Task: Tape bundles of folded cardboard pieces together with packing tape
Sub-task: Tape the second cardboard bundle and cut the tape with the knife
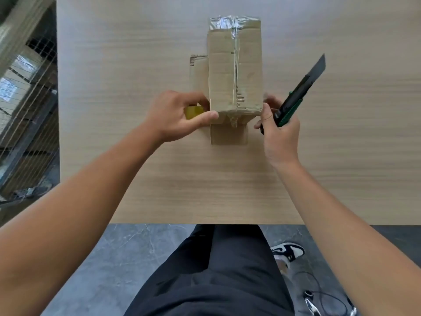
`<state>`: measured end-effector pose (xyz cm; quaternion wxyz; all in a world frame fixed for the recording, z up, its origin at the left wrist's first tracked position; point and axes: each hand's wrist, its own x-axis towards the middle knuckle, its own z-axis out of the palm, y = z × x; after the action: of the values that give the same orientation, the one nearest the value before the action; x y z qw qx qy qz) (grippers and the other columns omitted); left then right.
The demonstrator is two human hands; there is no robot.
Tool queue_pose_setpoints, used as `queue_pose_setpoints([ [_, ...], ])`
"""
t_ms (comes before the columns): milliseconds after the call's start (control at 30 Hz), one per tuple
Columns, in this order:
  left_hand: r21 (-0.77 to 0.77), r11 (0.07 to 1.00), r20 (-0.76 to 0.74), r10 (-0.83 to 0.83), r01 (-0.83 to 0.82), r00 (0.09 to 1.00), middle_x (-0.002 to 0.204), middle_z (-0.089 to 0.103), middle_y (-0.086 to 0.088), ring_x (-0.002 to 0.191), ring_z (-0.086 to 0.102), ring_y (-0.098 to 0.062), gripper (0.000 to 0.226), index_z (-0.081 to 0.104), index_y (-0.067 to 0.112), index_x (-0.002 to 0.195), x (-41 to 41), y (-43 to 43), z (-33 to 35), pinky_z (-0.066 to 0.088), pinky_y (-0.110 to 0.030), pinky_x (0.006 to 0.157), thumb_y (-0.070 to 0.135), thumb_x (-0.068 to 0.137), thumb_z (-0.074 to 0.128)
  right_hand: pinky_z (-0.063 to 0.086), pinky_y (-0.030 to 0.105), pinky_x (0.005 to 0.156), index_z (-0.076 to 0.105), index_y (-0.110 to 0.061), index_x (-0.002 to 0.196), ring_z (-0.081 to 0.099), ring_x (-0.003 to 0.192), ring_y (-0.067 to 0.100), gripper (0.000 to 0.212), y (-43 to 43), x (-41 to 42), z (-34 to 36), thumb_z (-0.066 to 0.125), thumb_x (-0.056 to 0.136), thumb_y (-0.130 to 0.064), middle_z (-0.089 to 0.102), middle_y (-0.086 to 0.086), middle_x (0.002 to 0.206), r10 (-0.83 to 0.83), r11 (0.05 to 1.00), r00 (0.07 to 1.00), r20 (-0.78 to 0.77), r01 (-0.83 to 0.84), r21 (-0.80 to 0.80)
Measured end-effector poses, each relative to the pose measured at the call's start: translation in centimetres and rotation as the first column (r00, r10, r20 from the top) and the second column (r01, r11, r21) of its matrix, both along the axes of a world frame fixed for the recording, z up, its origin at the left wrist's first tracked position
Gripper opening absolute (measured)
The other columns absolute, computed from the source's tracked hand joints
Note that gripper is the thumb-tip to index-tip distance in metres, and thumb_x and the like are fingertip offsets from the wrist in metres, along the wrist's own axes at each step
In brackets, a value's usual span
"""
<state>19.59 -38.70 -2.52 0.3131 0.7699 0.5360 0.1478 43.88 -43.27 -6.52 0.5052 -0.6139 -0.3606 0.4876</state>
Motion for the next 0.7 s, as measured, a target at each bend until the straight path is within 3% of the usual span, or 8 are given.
queue_pose_setpoints([
  [67, -0.016, 0.998, -0.014, 0.057, -0.057, 0.998, 0.067, 0.064, 0.004, 0.064, 0.060, -0.020, 0.053, 0.067, 0.025, 0.081, 0.6, 0.3, 0.0, 0.045, -0.032, 0.060, 0.077, 0.080, 0.055, 0.052, 0.030, 0.063, 0.062, -0.023, 0.120, 0.059, 0.067, 0.020, 0.021, 0.1, -0.2, -0.6, 0.063, 0.100, -0.018, 0.064, -0.013, 0.084, -0.032, 0.999, 0.990, -0.134, 0.028, -0.034],
  [167, -0.019, 0.992, -0.018, 0.121, -0.121, 0.993, 0.062, 0.059, 0.012, 0.062, 0.057, -0.015, 0.045, 0.060, 0.035, 0.072, 1.6, 0.6, -0.4, 0.042, -0.029, 0.059, 0.080, 0.074, 0.060, 0.051, 0.034, 0.062, 0.065, -0.020, 0.105, 0.054, 0.068, 0.023, 0.009, 0.5, -0.8, -1.6, 0.066, 0.095, -0.020, 0.062, 0.001, 0.083, -0.076, 0.995, 0.968, -0.238, 0.059, -0.078],
  [267, 0.025, 0.985, -0.013, 0.169, -0.169, 0.986, 0.061, 0.057, 0.017, 0.060, 0.058, -0.011, 0.044, 0.056, 0.039, 0.069, 1.9, 0.3, -0.7, 0.045, -0.029, 0.057, 0.082, 0.074, 0.059, 0.053, 0.033, 0.061, 0.065, -0.026, 0.092, 0.058, 0.066, 0.021, 0.005, 0.8, -1.2, -1.6, 0.066, 0.095, -0.030, 0.062, -0.001, 0.079, -0.127, 0.991, 0.979, -0.157, 0.118, -0.065],
  [367, 0.091, 0.975, -0.059, 0.208, -0.202, 0.976, 0.066, 0.062, 0.016, 0.061, 0.060, -0.010, 0.057, 0.067, 0.035, 0.077, 2.6, -0.5, -0.3, 0.047, -0.029, 0.055, 0.090, 0.071, 0.055, 0.055, 0.036, 0.063, 0.069, -0.033, 0.085, 0.062, 0.066, 0.019, 0.018, 0.4, -0.6, -1.1, 0.069, 0.092, -0.050, 0.067, -0.001, 0.081, -0.080, 0.997, 0.992, -0.095, 0.081, 0.007],
  [467, 0.138, 0.949, -0.102, 0.298, -0.283, 0.949, 0.053, 0.049, 0.020, 0.055, 0.052, -0.010, 0.054, 0.055, 0.039, 0.063, 3.7, -0.9, 0.1, 0.029, -0.022, 0.047, 0.093, 0.067, 0.052, 0.048, 0.047, 0.068, 0.056, -0.029, 0.089, 0.052, 0.072, 0.027, 0.033, 0.3, -0.3, -1.1, 0.078, 0.083, -0.053, 0.053, 0.009, 0.082, 0.074, 0.997, 0.997, -0.016, -0.074, 0.020],
  [533, 0.157, 0.936, -0.109, 0.335, -0.316, 0.936, 0.048, 0.040, 0.021, 0.052, 0.046, -0.012, 0.053, 0.047, 0.040, 0.058, 3.9, -0.8, 0.0, 0.023, -0.021, 0.046, 0.091, 0.068, 0.054, 0.047, 0.042, 0.065, 0.051, -0.025, 0.085, 0.049, 0.071, 0.026, 0.046, 1.0, 0.0, -1.2, 0.085, 0.074, -0.053, 0.048, 0.008, 0.082, 0.091, 0.995, 0.992, -0.087, -0.093, -0.021],
  [633, 0.104, 0.959, -0.055, 0.270, -0.263, 0.961, 0.061, 0.063, 0.015, 0.058, 0.057, -0.010, 0.058, 0.075, 0.036, 0.084, 3.1, -0.2, -0.9, 0.038, -0.025, 0.049, 0.089, 0.069, 0.057, 0.048, 0.031, 0.061, 0.050, -0.023, 0.082, 0.052, 0.071, 0.019, 0.054, 2.4, 1.0, -1.6, 0.092, 0.064, -0.050, 0.046, 0.007, 0.088, 0.184, 0.978, 0.934, -0.307, -0.204, -0.035],
  [700, 0.055, 0.971, -0.006, 0.232, -0.232, 0.973, 0.076, 0.072, 0.013, 0.065, 0.063, -0.009, 0.059, 0.077, 0.040, 0.097, 2.5, 0.3, -0.8, 0.048, -0.028, 0.056, 0.088, 0.068, 0.058, 0.049, 0.028, 0.063, 0.060, -0.028, 0.079, 0.056, 0.073, 0.014, 0.039, 3.0, 1.4, -1.8, 0.091, 0.066, -0.049, 0.051, -0.001, 0.084, 0.254, 0.954, 0.871, -0.420, -0.297, -0.040],
])
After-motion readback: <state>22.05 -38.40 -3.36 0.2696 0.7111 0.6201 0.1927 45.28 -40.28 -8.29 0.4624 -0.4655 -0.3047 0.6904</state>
